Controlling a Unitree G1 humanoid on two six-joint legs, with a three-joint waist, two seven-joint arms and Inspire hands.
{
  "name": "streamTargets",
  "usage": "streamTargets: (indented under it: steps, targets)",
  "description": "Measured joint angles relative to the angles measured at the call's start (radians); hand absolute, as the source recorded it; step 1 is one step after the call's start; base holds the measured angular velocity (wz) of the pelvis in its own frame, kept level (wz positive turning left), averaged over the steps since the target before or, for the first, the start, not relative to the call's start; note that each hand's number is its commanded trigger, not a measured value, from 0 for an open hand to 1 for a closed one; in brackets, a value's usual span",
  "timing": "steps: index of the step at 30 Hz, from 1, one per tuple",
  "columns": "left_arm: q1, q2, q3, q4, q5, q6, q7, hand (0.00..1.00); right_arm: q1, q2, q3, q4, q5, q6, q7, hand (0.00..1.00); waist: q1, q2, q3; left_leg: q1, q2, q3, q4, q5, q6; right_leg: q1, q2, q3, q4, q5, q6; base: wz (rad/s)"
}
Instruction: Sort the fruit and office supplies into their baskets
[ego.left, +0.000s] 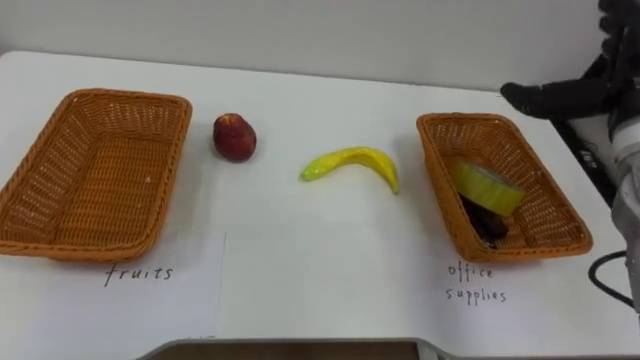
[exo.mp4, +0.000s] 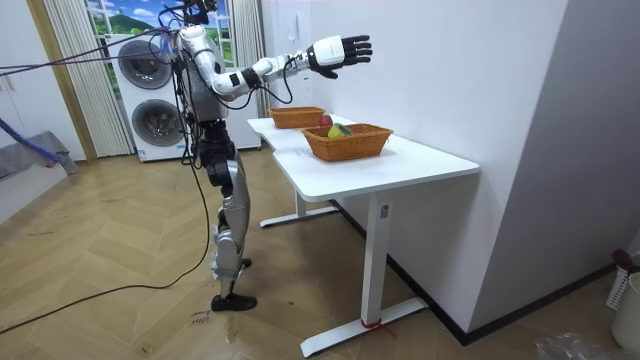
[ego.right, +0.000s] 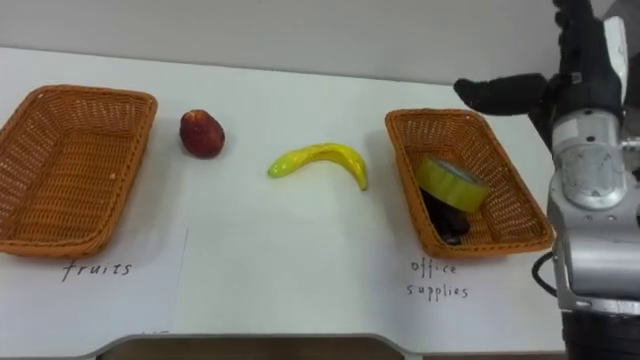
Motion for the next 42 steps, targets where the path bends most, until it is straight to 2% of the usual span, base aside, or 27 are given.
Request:
streamTargets:
  steps: [5, 8, 11, 16, 20, 22, 24, 27, 30, 36, 42]
  targets:
    - [0.001, -0.004, -0.03, -0.002, 0.002, 0.002, -0.013, 0.0, -0.061, 0.0, 0.044, -0.018, -0.11, -0.002, 0.041, 0.0, 0.008, -0.001, 0.0011, -0.004, 0.0, -0.013, -0.001, 0.0, 0.0, 0.003, -0.002, -0.025, 0.0, 0.0, 0.0, 0.07]
    - [-0.003, -0.004, -0.03, -0.003, 0.001, 0.004, -0.035, 0.0, -0.064, 0.0, 0.049, -0.053, -0.125, -0.002, 0.082, 0.0, 0.027, -0.001, 0.0017, -0.007, 0.001, -0.019, -0.002, 0.0, 0.0, 0.004, -0.002, -0.031, 0.0, 0.0, 0.0, 0.06]
    - [-0.003, -0.001, -0.031, -0.01, 0.002, 0.011, -0.057, 0.0, -0.095, 0.0, 0.11, -0.035, -0.173, 0.001, 0.132, 0.0, 0.045, 0.0, 0.0021, -0.009, 0.0, -0.022, 0.003, 0.0, 0.0, 0.003, -0.003, -0.035, 0.0, 0.0, 0.0, 0.02]
    - [-0.024, 0.005, -0.029, -0.035, 0.003, 0.011, -0.067, 0.0, -0.135, 0.0, 0.195, 0.055, -0.202, 0.012, 0.224, 0.0, 0.096, -0.009, 0.0055, -0.018, -0.002, -0.033, 0.003, 0.0, 0.0, 0.002, -0.006, -0.057, 0.0, 0.0, 0.0, 0.05]
    - [-0.028, 0.007, -0.03, -0.04, 0.004, 0.014, -0.067, 0.0, -0.175, 0.0, 0.206, 0.166, -0.202, 0.015, 0.287, 0.0, 0.109, -0.015, 0.0092, -0.024, -0.004, -0.058, 0.003, 0.001, 0.001, 0.009, -0.008, -0.088, -0.001, 0.0, 0.0, 0.21]
    - [-0.035, 0.013, -0.038, -0.04, 0.002, 0.028, -0.067, 0.0, -0.208, 0.0, 0.224, 0.25, -0.202, 0.026, 0.31, 0.0, 0.109, -0.022, 0.0074, -0.036, -0.007, -0.081, 0.011, 0.003, 0.002, 0.009, -0.01, -0.108, -0.001, 0.0, 0.0, 0.27]
    - [-0.042, 0.018, -0.051, -0.04, -0.001, 0.031, -0.067, 0.0, -0.227, 0.0, 0.233, 0.303, -0.193, 0.025, 0.324, 0.0, 0.11, -0.029, 0.0116, -0.046, -0.009, -0.09, 0.018, 0.003, 0.002, 0.007, -0.011, -0.11, -0.001, 0.0, 0.0, 0.2]
    - [-0.053, 0.02, -0.052, -0.04, -0.001, 0.031, -0.067, 0.0, -0.261, -0.001, 0.251, 0.407, -0.184, 0.024, 0.337, 0.0, 0.116, -0.034, 0.0129, -0.059, -0.013, -0.095, 0.023, 0.005, 0.005, -0.002, -0.015, -0.119, -0.003, 0.0, 0.0, 0.11]
    - [-0.067, 0.032, -0.051, -0.04, -0.001, 0.025, -0.071, 0.0, -0.264, -0.025, 0.275, 0.453, -0.186, 0.023, 0.34, 0.0, 0.132, -0.041, 0.0116, -0.07, -0.015, -0.101, 0.027, 0.005, 0.005, -0.009, -0.016, -0.121, -0.003, 0.0, 0.0, 0.05]
    - [-0.075, 0.046, -0.052, -0.039, -0.001, 0.01, -0.077, 0.0, -0.263, -0.078, 0.307, 0.497, -0.191, 0.007, 0.346, 0.0, 0.141, -0.058, 0.0187, -0.08, -0.017, -0.104, 0.032, 0.005, 0.005, -0.008, -0.015, -0.126, -0.02, 0.0, 0.0, 0.01]
    - [-0.077, 0.046, -0.05, -0.04, 0.0, 0.01, -0.08, 0.0, -0.259, -0.083, 0.312, 0.556, -0.213, 0.011, 0.372, 0.0, 0.145, -0.062, 0.0169, -0.099, -0.016, -0.098, 0.033, 0.005, 0.004, -0.029, -0.014, -0.125, -0.019, 0.0, 0.0, -0.02]
